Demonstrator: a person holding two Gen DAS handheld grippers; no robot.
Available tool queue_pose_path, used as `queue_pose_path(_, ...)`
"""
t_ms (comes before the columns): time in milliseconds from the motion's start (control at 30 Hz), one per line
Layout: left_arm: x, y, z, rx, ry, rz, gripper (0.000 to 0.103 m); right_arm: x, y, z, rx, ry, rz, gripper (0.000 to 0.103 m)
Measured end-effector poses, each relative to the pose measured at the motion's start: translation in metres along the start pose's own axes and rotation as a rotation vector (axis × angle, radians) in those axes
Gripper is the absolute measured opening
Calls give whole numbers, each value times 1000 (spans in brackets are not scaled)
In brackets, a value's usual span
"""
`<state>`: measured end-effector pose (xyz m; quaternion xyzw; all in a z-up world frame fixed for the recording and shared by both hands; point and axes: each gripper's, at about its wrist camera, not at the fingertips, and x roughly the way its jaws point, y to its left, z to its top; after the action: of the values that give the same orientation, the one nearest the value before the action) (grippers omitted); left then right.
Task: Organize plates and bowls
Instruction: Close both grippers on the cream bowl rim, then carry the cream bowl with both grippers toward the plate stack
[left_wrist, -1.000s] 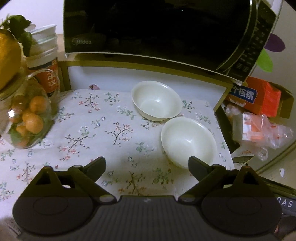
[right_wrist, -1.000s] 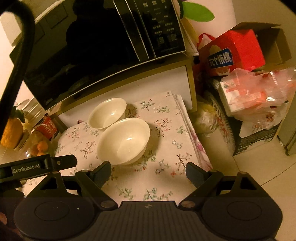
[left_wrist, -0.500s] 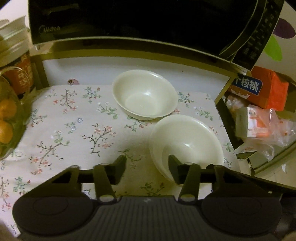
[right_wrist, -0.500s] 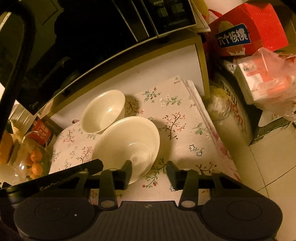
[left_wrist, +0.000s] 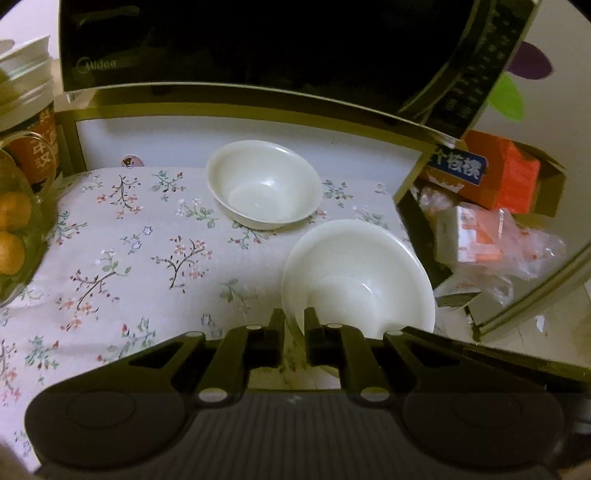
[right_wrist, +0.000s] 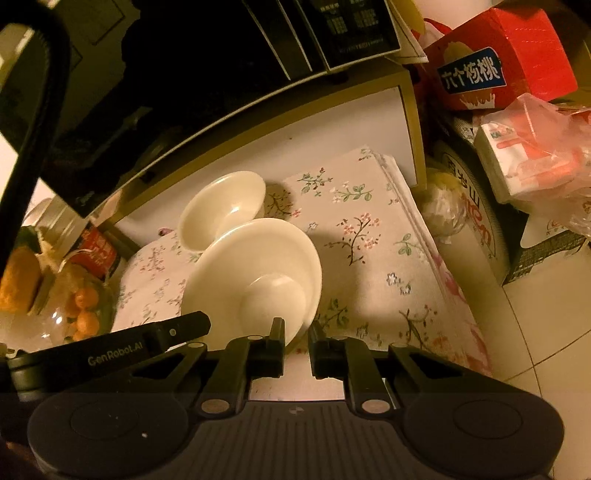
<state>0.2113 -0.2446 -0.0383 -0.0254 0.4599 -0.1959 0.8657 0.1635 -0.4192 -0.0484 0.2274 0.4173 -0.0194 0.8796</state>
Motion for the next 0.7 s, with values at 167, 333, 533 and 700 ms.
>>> queue_pose_path(167,-29,-3,-12,10,-31,-8,10,-27,11,-10,-38,-18,-5,11)
queue_pose_path(333,-61,3,-26,-14,-42,-29,9,-55,24,-27,-80,-45,-5,11)
queue_pose_path(533,-96,3,-46,7,-81,-19,10,-82,41,-45,-124,-65,-4,12)
queue_pose_path(700,-120,8,-64,5,-99,-22,10,-102,54,-62,-148,-74,1,12)
